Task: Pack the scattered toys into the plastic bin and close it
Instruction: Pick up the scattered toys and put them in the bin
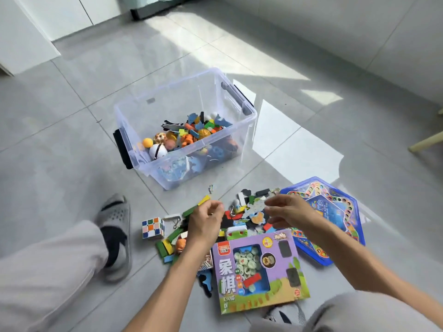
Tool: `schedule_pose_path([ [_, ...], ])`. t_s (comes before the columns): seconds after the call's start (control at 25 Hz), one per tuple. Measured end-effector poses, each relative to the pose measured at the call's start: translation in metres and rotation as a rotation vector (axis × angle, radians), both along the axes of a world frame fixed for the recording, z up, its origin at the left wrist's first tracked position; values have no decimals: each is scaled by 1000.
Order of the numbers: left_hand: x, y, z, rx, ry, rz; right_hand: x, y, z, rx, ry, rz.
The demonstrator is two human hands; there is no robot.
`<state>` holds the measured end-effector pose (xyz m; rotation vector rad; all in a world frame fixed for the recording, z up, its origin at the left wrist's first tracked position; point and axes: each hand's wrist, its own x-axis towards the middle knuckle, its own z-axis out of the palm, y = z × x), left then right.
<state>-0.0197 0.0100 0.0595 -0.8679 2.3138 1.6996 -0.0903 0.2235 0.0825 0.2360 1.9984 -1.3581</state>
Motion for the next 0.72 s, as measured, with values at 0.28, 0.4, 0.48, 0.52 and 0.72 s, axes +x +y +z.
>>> schedule_pose_path([
  [0.28, 6, -58, -68, -419, -119, 78, 12, -48, -92, 215, 92, 296],
  [0.4, 30, -108, -105, -732, -356, 44, 27, -82, -122, 283, 196, 489],
  [0.48, 39, -133, -126, -755, -387, 34, 29, -99, -133, 365, 418, 546],
  [0.52, 42, -140, -136, -758, -338, 31, 31, -108, -137, 382, 551, 572],
  [0.72, 34, -160, -158, -593, -355, 161, 76, -165, -172, 504, 784, 1221],
])
